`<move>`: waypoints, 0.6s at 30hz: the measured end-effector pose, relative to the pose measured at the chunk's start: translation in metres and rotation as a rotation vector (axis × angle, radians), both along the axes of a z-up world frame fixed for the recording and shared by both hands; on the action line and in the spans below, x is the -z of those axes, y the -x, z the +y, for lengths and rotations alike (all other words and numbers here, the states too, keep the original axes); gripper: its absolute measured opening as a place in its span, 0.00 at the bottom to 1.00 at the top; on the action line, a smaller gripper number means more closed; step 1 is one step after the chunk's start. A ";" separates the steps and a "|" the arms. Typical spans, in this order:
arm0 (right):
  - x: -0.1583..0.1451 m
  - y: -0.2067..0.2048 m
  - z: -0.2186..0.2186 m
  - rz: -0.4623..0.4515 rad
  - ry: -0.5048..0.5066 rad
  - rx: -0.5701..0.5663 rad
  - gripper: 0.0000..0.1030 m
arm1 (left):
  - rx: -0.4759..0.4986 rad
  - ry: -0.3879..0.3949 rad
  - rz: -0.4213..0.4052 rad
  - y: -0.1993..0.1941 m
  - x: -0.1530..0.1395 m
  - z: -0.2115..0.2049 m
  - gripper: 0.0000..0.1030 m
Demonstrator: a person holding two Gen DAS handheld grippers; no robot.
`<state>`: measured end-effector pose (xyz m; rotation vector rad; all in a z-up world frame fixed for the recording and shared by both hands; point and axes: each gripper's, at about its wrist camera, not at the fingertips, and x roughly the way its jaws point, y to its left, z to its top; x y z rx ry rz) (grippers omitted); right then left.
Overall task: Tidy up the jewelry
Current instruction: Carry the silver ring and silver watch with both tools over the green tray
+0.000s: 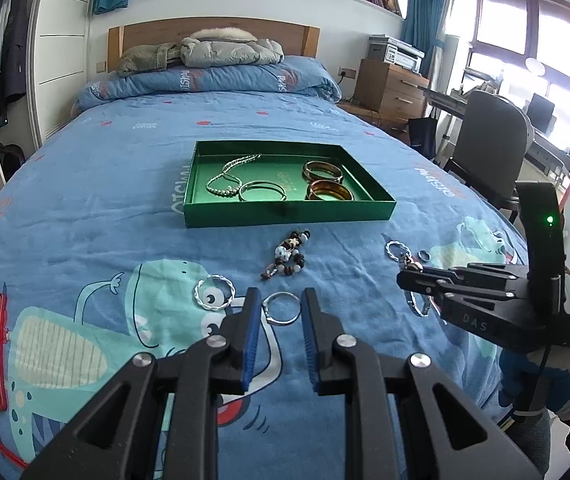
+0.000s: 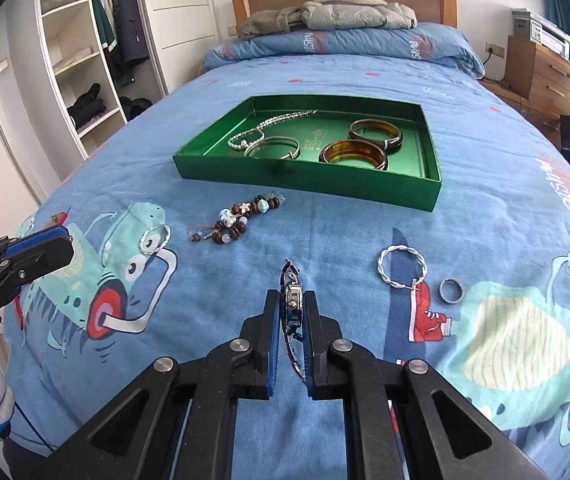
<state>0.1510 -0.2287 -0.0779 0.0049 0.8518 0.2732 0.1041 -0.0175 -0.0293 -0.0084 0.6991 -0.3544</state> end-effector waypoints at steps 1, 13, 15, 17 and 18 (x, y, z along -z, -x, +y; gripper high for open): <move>-0.003 0.003 -0.001 -0.004 0.000 0.001 0.10 | -0.003 0.002 -0.003 0.001 -0.001 0.001 0.18; -0.020 0.017 0.007 -0.033 0.012 -0.010 0.10 | -0.040 0.027 -0.020 0.010 -0.008 0.020 0.18; -0.022 0.017 0.009 -0.036 0.014 -0.013 0.10 | -0.046 0.031 -0.019 0.009 -0.008 0.022 0.18; -0.025 0.017 0.011 -0.040 0.016 -0.016 0.10 | -0.049 0.033 -0.019 0.008 -0.008 0.024 0.18; -0.025 0.017 0.011 -0.042 0.017 -0.018 0.10 | -0.051 0.035 -0.019 0.007 -0.008 0.025 0.18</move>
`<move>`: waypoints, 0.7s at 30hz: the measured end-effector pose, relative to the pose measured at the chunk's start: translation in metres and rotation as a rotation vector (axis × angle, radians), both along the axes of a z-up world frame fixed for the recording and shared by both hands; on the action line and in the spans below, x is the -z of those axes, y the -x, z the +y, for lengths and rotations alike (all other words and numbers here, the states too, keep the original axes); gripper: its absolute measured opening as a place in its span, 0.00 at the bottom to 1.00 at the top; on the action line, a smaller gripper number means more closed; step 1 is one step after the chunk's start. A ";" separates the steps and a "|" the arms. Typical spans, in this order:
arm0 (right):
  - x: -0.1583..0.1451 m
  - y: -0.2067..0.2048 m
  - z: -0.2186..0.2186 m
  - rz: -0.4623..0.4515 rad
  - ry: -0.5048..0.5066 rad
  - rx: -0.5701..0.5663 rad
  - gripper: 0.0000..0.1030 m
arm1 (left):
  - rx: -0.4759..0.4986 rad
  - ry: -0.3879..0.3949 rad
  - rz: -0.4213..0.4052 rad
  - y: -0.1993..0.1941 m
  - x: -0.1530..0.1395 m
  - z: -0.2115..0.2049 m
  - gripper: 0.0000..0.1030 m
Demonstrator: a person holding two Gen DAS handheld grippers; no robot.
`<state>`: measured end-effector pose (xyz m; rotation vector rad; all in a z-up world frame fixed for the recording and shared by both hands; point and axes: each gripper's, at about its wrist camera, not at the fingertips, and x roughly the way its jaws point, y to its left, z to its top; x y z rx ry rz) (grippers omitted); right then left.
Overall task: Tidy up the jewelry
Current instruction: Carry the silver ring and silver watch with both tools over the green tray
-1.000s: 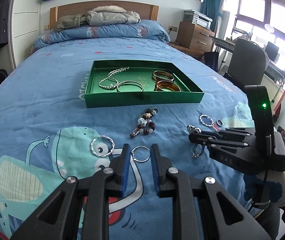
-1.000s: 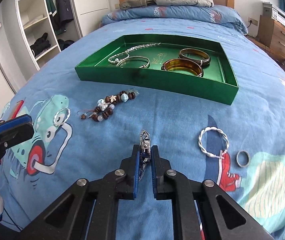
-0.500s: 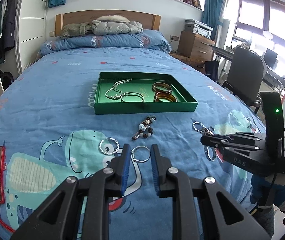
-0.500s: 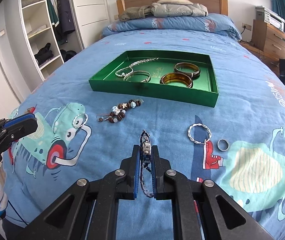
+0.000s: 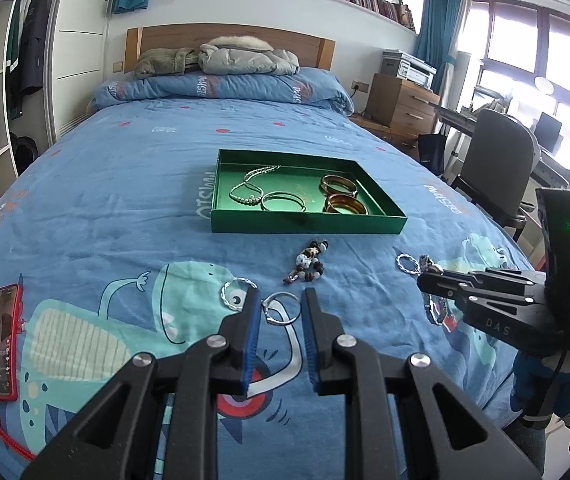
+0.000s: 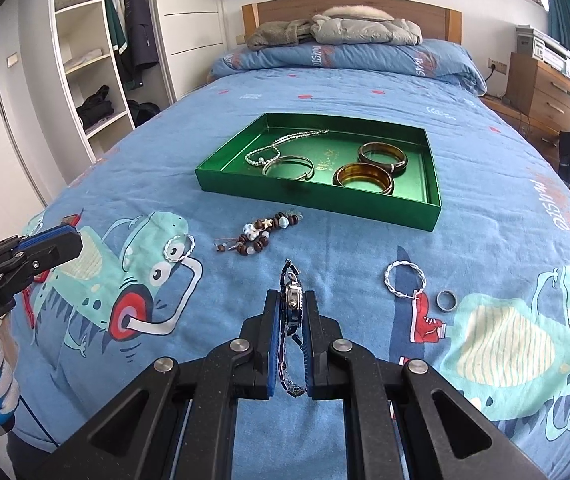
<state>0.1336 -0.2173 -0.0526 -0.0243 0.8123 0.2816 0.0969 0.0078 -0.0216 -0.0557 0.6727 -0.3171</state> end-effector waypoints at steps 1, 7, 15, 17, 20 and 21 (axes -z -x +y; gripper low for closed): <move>-0.001 0.000 0.000 -0.002 0.001 -0.001 0.10 | -0.001 0.001 0.000 0.000 0.000 0.001 0.18; -0.005 -0.004 0.001 -0.009 -0.002 -0.007 0.10 | -0.006 0.002 0.007 -0.008 0.002 0.002 0.18; -0.009 -0.018 -0.005 -0.020 -0.008 -0.002 0.10 | -0.009 0.000 0.015 -0.031 0.003 0.002 0.18; -0.010 -0.026 -0.008 -0.025 -0.008 0.003 0.10 | -0.009 0.003 0.017 -0.040 0.002 0.001 0.18; -0.012 -0.039 -0.012 -0.032 -0.008 0.009 0.10 | -0.006 0.009 0.021 -0.057 0.000 -0.002 0.18; -0.013 -0.045 -0.014 -0.036 -0.007 0.012 0.10 | -0.004 0.012 0.022 -0.064 -0.001 -0.003 0.18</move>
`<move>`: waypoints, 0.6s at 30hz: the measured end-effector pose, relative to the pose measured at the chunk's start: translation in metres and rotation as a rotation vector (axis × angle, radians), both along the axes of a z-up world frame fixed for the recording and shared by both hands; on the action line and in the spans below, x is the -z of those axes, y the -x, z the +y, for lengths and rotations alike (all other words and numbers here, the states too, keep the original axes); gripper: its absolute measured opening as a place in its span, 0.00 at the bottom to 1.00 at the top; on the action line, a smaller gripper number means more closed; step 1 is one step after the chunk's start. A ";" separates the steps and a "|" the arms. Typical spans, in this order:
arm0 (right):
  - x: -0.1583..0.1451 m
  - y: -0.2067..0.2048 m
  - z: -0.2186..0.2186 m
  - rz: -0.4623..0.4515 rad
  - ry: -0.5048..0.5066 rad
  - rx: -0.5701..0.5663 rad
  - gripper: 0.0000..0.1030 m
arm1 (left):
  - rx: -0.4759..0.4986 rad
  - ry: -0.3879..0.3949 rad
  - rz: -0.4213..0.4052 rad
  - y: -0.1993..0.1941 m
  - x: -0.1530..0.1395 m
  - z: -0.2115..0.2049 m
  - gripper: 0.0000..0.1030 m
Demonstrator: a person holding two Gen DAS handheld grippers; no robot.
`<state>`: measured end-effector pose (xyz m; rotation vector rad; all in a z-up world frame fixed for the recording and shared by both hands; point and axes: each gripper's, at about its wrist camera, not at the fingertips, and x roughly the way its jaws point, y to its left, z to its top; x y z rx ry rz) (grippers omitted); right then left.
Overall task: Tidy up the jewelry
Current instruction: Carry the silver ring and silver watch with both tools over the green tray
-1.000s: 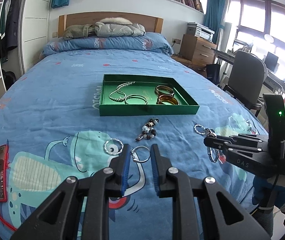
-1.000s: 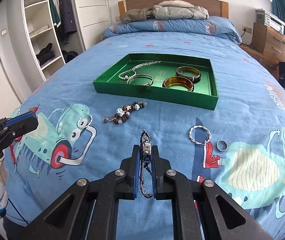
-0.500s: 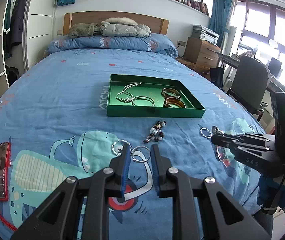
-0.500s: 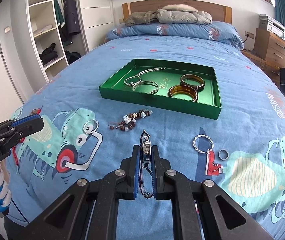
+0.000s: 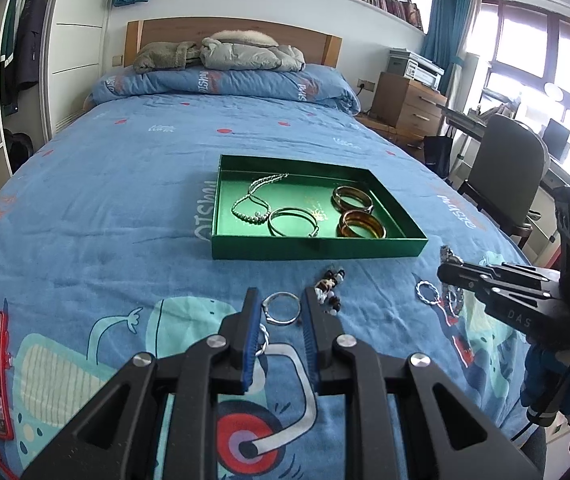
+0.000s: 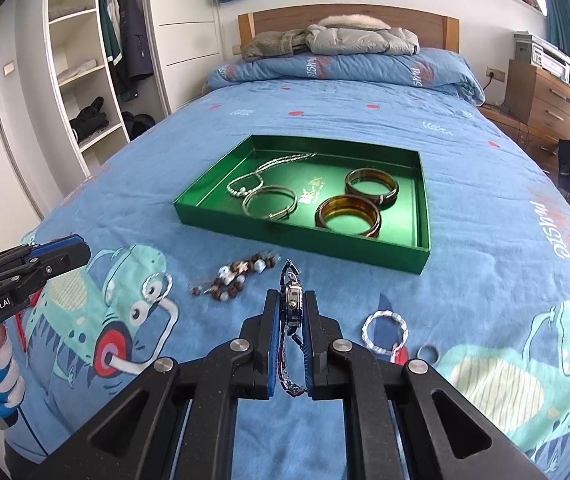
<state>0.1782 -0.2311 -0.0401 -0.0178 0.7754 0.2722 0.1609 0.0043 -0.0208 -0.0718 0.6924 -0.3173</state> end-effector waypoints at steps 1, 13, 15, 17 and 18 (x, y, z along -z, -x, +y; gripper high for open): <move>-0.001 -0.005 -0.002 -0.003 0.000 0.002 0.10 | 0.003 0.001 0.000 -0.007 -0.001 -0.002 0.18; -0.003 -0.093 -0.008 -0.027 -0.006 0.014 0.10 | 0.032 -0.007 0.046 -0.118 0.008 -0.052 0.18; 0.000 -0.109 -0.008 -0.021 -0.013 0.021 0.10 | 0.030 -0.012 0.060 -0.135 0.013 -0.059 0.18; 0.004 -0.122 -0.008 -0.013 -0.016 0.025 0.10 | 0.029 -0.021 0.077 -0.152 0.020 -0.066 0.18; 0.006 -0.128 -0.008 -0.009 -0.013 0.027 0.10 | 0.029 -0.025 0.086 -0.159 0.024 -0.069 0.18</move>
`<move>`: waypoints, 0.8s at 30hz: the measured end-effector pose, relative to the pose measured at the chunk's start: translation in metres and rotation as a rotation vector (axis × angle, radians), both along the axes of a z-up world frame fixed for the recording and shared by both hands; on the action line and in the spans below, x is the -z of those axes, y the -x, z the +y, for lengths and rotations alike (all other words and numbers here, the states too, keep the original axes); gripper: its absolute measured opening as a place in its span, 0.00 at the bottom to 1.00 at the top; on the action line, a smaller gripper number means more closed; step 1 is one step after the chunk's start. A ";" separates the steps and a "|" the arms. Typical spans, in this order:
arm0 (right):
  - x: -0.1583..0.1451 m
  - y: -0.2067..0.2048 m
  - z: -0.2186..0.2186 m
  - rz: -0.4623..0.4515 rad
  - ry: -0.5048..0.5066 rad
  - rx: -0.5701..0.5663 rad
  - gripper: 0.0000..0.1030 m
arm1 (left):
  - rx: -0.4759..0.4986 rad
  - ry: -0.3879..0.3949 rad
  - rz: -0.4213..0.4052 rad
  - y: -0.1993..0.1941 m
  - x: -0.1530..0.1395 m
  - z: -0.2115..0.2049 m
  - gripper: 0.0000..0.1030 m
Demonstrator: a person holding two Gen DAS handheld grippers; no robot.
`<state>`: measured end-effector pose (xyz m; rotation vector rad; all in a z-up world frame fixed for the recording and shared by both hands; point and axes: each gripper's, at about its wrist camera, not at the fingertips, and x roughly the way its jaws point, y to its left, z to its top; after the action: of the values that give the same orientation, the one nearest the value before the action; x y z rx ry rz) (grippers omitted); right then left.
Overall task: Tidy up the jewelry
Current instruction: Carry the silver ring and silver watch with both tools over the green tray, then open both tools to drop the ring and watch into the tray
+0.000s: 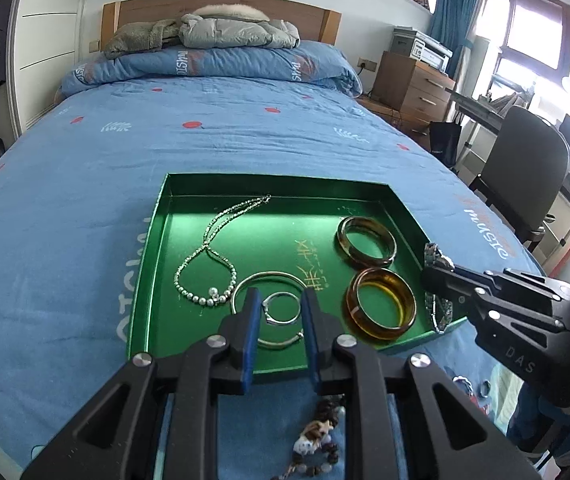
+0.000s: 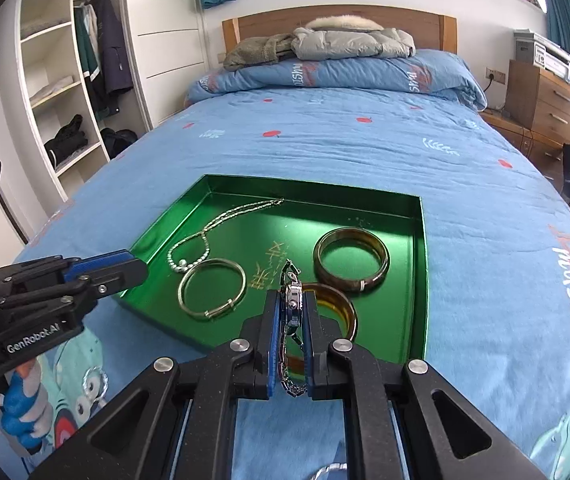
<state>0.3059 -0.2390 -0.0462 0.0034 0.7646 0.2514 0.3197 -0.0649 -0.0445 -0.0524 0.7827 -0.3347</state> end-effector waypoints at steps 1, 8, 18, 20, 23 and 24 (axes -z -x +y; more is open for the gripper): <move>0.004 -0.006 0.000 0.007 0.006 0.002 0.10 | -0.002 -0.006 0.007 -0.005 0.004 -0.003 0.18; 0.034 -0.031 -0.003 0.089 0.015 0.009 0.10 | -0.007 -0.042 0.071 -0.028 0.035 -0.016 0.18; 0.050 -0.037 -0.005 0.146 0.060 0.006 0.10 | -0.015 -0.044 0.114 -0.036 0.052 -0.020 0.18; 0.053 -0.037 -0.006 0.155 0.064 0.005 0.10 | -0.016 -0.046 0.114 -0.036 0.052 -0.020 0.18; 0.055 -0.036 -0.006 0.161 0.069 0.006 0.10 | -0.015 -0.051 0.111 -0.037 0.052 -0.020 0.19; 0.056 -0.036 -0.005 0.160 0.070 0.007 0.10 | -0.016 -0.055 0.109 -0.037 0.052 -0.021 0.19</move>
<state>0.3421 -0.2445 -0.1018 -0.0403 0.9322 0.2194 0.3563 -0.0857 -0.0964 -0.0248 0.8991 -0.2969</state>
